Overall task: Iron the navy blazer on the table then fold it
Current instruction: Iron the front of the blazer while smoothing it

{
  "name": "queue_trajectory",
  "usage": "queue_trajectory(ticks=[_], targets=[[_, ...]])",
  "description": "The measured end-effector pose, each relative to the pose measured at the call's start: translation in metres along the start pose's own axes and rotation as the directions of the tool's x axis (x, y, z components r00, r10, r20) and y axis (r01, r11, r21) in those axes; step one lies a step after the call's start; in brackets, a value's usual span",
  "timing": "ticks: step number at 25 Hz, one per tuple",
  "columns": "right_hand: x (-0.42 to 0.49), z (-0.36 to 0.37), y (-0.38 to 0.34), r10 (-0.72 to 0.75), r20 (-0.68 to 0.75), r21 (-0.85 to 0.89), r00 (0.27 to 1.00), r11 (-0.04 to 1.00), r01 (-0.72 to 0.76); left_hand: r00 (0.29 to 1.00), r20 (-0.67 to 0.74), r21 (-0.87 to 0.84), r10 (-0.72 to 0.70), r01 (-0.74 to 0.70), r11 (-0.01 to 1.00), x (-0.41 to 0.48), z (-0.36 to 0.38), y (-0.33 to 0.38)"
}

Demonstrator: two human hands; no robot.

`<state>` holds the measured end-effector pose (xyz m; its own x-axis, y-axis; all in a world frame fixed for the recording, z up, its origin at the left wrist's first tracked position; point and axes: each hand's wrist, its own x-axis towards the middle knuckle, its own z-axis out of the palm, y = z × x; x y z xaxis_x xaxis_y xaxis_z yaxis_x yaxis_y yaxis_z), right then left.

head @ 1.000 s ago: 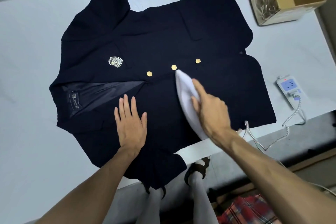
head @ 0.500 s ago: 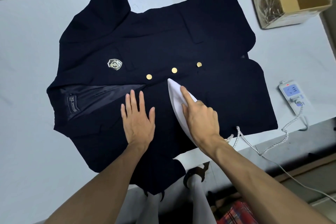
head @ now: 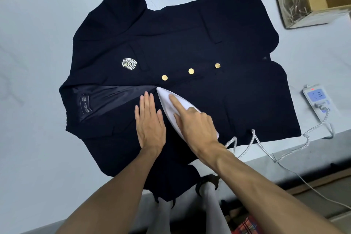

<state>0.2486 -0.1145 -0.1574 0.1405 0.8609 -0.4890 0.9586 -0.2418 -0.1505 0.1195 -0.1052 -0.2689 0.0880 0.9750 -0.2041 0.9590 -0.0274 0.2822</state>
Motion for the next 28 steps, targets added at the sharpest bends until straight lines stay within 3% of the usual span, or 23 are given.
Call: queue_trajectory(ticks=[6, 13, 16, 20, 25, 28], targets=[[0.005, -0.004, 0.016, 0.040, -0.035, -0.007, 0.999, 0.999, -0.040, 1.000, 0.012, 0.113, 0.001, -0.002, 0.994, 0.001, 0.000, 0.005], [0.012, -0.010, 0.049, 0.314, -0.102, 0.163, 0.944, 0.941, -0.296, 1.000, 0.009, 0.124, -0.001, 0.000, 0.992, 0.000, 0.000, 0.004], [0.009, -0.010, 0.036, 0.269, -0.097, 0.108, 0.958, 0.960, -0.259, 1.000, 0.006, 0.130, 0.000, -0.001, 0.992, 0.000, 0.001, 0.004], [-0.005, 0.007, 0.015, 0.067, -0.052, -0.081, 0.996, 0.994, -0.071, 1.000, 0.006, 0.109, 0.005, -0.006, 0.994, 0.000, 0.000, 0.003], [0.002, 0.011, 0.039, 0.143, -0.207, -0.175, 0.968, 0.968, -0.181, 1.000, 0.013, 0.129, 0.004, -0.005, 0.992, 0.000, 0.001, 0.003], [0.000, 0.001, 0.063, 0.178, -0.151, -0.084, 0.972, 0.978, -0.192, 1.000, 0.012, 0.122, 0.010, -0.012, 0.992, 0.000, 0.000, 0.004]])
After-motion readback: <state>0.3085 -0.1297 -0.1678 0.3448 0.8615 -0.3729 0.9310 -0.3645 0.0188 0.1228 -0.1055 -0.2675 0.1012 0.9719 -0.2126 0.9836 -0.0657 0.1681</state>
